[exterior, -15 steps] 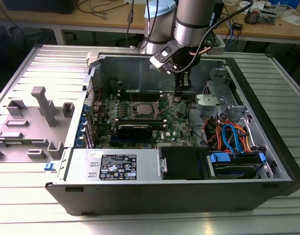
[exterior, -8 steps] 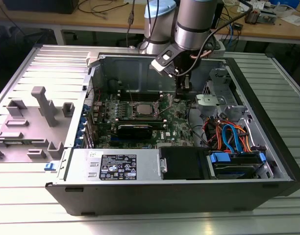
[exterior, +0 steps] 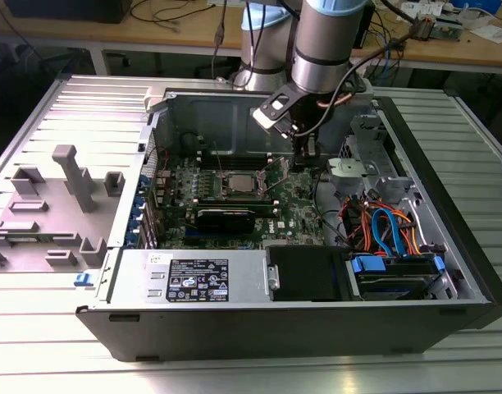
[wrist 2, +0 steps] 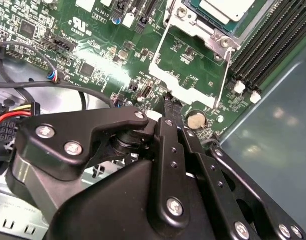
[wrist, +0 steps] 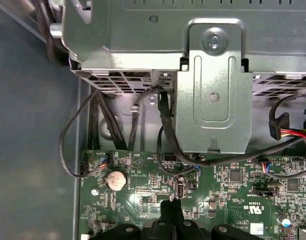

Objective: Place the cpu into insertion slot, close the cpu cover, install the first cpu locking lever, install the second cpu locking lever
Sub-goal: 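Close the cpu cover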

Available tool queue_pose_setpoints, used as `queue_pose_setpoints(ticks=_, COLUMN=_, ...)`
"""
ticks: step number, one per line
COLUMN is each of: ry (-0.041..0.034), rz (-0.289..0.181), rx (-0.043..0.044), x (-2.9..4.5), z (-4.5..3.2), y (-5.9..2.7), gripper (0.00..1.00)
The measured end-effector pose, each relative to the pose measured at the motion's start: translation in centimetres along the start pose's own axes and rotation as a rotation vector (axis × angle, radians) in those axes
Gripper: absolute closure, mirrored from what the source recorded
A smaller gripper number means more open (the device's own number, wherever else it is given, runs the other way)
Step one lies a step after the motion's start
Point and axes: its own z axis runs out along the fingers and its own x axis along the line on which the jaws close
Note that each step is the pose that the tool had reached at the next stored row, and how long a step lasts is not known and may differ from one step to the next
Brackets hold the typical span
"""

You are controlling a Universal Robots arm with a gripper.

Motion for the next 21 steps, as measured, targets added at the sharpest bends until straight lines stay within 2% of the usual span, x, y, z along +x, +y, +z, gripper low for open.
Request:
queue_pose_setpoints(ticks=3, ry=0.0013, rz=-0.004, rx=0.0001, x=0.0, z=0.07, y=-0.1, gripper=0.89)
queue_pose_setpoints(ticks=6, ry=0.0076, rz=-0.006, rx=0.0, x=0.02, z=0.09, y=-0.32, gripper=0.89)
queue_pose_setpoints(ticks=12, ry=0.0089, rz=-0.007, rx=0.0004, x=0.02, z=0.03, y=-0.84, gripper=0.89)
queue_pose_setpoints(ticks=21, ry=0.0098, rz=-0.007, rx=0.0011, x=0.05, z=-0.8, y=-1.64, gripper=0.89)
